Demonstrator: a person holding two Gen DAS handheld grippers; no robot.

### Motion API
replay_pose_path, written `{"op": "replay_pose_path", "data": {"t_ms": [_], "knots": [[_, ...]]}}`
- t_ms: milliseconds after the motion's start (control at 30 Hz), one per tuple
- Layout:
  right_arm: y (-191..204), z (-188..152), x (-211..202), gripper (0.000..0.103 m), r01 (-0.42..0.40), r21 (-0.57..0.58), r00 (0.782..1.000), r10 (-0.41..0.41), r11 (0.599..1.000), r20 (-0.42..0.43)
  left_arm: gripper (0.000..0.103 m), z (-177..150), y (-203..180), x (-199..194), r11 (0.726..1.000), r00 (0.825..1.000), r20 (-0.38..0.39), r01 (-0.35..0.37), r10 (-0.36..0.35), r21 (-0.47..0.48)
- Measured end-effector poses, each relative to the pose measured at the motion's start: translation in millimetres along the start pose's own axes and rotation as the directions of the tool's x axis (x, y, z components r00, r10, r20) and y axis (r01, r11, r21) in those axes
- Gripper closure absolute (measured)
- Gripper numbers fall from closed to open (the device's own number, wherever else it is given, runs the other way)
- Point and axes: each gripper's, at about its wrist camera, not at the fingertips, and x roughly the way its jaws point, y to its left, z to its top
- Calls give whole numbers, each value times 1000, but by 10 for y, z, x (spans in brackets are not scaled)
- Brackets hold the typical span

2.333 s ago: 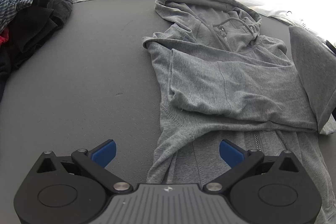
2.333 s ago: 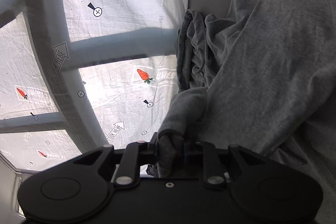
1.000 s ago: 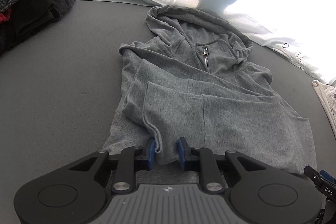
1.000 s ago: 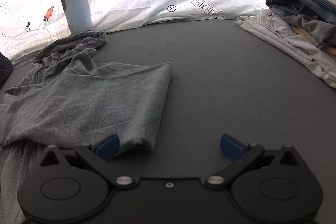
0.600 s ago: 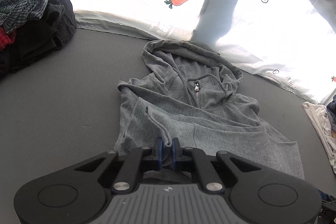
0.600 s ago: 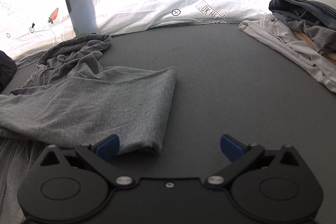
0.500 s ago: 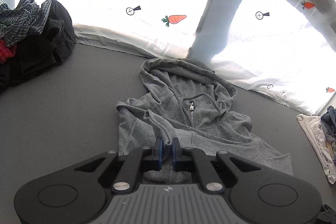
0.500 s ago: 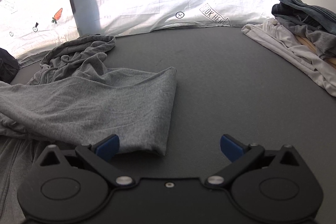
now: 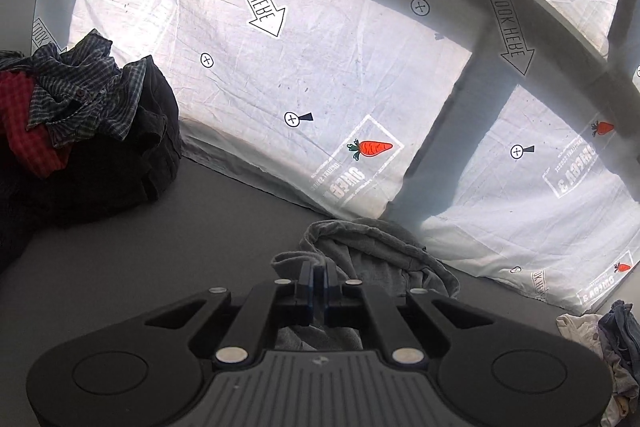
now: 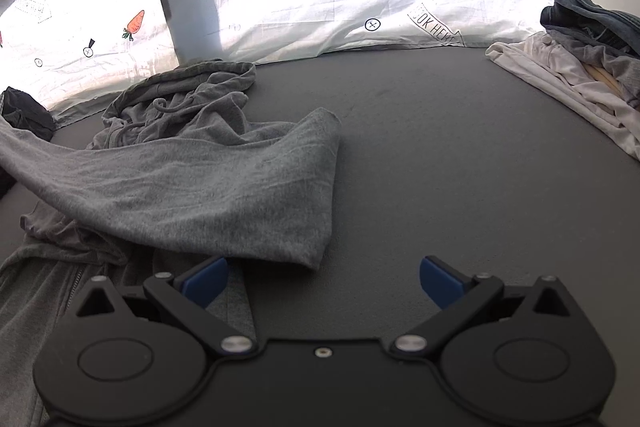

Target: Fold clothes

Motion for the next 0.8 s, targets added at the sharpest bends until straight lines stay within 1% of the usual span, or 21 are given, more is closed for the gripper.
{"op": "replay_pose_path", "data": {"t_ms": [133, 233, 333, 467, 633, 800], "knots": [[130, -43, 30, 0, -2, -33, 1000, 1, 999, -14, 99, 86, -167, 12, 997, 998, 15, 53, -54, 55], [179, -62, 32, 0, -1, -58, 1000, 0, 998, -21, 99, 144, -351, 40, 990, 993, 13, 116, -117, 78], [137, -72, 54, 0, 2, -35, 999, -4, 999, -36, 99, 226, -596, 46, 979, 984, 23, 175, -178, 103], [42, -47, 77, 0, 11, 4, 999, -11, 1000, -36, 99, 370, -1011, -20, 954, 963, 61, 251, -263, 161], [-21, 87, 109, 0, 11, 12, 1000, -11, 1000, -15, 99, 484, -1263, -140, 941, 947, 103, 281, -304, 187], [-90, 241, 148, 0, 15, 26, 1000, -15, 1000, 7, 99, 610, -1347, -250, 939, 935, 148, 294, -321, 177]]}}
